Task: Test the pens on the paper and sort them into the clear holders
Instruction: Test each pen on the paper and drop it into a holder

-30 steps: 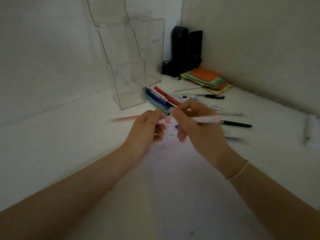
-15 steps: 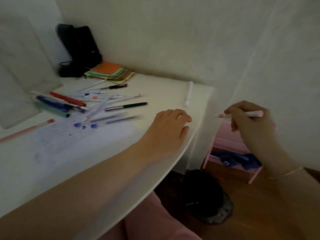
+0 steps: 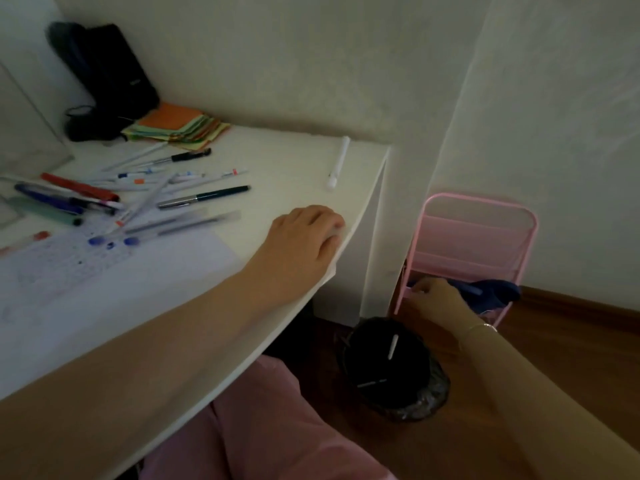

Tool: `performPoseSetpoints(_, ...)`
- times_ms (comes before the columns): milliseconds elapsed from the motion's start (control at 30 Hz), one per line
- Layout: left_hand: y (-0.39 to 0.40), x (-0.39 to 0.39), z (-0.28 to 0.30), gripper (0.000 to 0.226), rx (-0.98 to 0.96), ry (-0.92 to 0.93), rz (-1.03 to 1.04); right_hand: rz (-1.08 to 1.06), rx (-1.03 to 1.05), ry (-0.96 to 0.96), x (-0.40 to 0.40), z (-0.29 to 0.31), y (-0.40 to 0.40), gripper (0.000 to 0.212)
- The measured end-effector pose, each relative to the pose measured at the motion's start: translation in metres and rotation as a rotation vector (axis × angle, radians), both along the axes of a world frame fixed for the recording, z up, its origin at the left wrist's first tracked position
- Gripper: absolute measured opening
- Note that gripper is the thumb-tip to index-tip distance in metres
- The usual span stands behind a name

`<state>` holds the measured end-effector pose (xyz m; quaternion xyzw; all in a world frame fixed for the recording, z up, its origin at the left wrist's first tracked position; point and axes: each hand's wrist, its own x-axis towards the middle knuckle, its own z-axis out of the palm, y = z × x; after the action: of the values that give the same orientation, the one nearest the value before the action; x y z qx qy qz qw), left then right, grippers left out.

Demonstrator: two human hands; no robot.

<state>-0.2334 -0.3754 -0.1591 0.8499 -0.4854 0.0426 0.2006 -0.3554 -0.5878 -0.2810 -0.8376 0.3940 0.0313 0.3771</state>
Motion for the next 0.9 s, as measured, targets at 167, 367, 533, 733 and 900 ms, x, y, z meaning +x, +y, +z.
performPoseSetpoints(167,0.001,0.005,0.008,0.037,0.020,0.056,-0.027,-0.151,-0.322,-0.546,0.023,0.104,0.011,0.009)
performPoseSetpoints(367,0.029,0.023,0.027,0.021,-0.169,0.177,0.085,0.129,-0.412,-0.638,0.102,0.193,0.052,0.027)
performPoseSetpoints(533,0.071,0.044,0.030,0.021,-0.143,0.168,0.164,0.294,-0.478,-0.198,0.176,0.175,0.057,0.046)
performPoseSetpoints(733,0.091,0.059,0.020,0.016,-0.181,0.149,0.201,0.226,-0.455,-0.027,0.202,0.151,0.058,0.058)
performPoseSetpoints(900,0.087,0.066,0.028,0.020,-0.281,0.207,0.263,0.258,0.009,-0.310,0.198,0.186,0.089,0.060)
